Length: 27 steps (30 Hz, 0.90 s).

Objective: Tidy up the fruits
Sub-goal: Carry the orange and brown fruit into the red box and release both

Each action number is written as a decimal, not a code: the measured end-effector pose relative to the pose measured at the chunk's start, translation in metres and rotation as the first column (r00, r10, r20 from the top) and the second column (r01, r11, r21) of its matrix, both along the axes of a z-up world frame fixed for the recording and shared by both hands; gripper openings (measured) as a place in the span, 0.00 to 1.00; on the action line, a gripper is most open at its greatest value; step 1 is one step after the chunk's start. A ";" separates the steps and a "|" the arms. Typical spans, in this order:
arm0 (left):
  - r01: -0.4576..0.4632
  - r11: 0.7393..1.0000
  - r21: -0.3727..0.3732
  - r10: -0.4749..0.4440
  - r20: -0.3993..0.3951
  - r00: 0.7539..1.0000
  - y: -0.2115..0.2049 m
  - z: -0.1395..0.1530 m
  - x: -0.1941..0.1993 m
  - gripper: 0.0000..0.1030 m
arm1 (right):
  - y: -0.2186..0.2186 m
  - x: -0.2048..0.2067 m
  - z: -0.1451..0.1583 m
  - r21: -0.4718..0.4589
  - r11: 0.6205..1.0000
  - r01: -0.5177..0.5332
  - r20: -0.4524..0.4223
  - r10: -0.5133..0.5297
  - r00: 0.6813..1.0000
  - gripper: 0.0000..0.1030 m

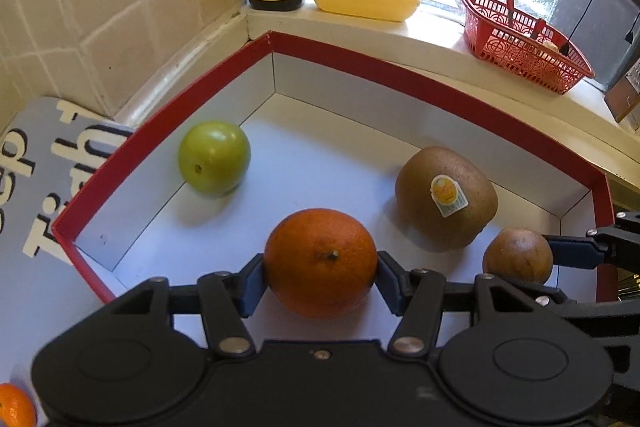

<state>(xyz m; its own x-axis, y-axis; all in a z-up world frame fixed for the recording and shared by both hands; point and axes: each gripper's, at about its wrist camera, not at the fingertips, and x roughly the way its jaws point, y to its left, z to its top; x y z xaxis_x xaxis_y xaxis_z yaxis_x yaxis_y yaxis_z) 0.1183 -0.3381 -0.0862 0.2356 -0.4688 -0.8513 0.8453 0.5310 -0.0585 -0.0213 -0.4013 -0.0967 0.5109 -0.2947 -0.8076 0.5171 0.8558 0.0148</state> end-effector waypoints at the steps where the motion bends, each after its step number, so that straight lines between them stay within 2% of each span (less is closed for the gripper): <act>1: -0.002 1.000 0.001 0.002 -0.001 1.000 0.000 0.000 0.000 0.68 | 0.001 0.001 -0.001 -0.004 1.000 -0.002 -0.005 0.002 1.000 0.44; 5: -0.013 1.000 -0.001 0.013 -0.006 1.000 0.002 0.002 0.001 0.69 | 0.000 0.001 -0.001 0.004 1.000 -0.003 -0.007 0.003 1.000 0.47; 7: -0.016 1.000 -0.027 0.016 0.013 1.000 0.008 0.010 0.001 0.74 | 0.000 0.000 0.002 0.003 1.000 -0.008 -0.001 0.008 1.000 0.48; 13: -0.048 0.991 -0.123 0.056 0.062 0.996 0.047 0.052 -0.002 0.76 | 0.002 -0.005 0.021 -0.006 1.000 -0.006 0.042 0.006 0.999 0.48; 18: -0.129 0.974 -0.187 0.156 0.133 0.979 0.106 0.096 -0.005 0.76 | 0.015 -0.009 0.048 -0.044 0.999 -0.023 0.094 0.027 0.995 0.48; 22: -0.247 0.937 -0.247 0.295 0.182 0.938 0.171 0.135 -0.004 0.76 | 0.033 -0.007 0.071 -0.047 0.997 -0.068 0.142 0.074 0.987 0.48; 24: -0.321 0.902 -0.288 0.382 0.188 0.905 0.211 0.154 -0.002 0.76 | 0.046 -0.002 0.083 -0.055 0.993 -0.103 0.160 0.111 0.981 0.48; 27: -0.413 0.835 -0.364 0.496 0.172 0.851 0.270 0.178 -0.002 0.77 | 0.075 0.007 0.100 -0.089 0.982 -0.167 0.180 0.181 0.967 0.49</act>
<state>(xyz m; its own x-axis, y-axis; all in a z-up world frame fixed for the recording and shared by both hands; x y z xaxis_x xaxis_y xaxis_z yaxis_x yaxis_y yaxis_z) 0.1166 -0.0679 0.0919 0.6698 -0.4778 -0.5685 0.5194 0.8485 -0.1012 -0.0146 -0.3260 0.0029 0.6990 -0.2425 -0.6728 0.3543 0.9346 0.0312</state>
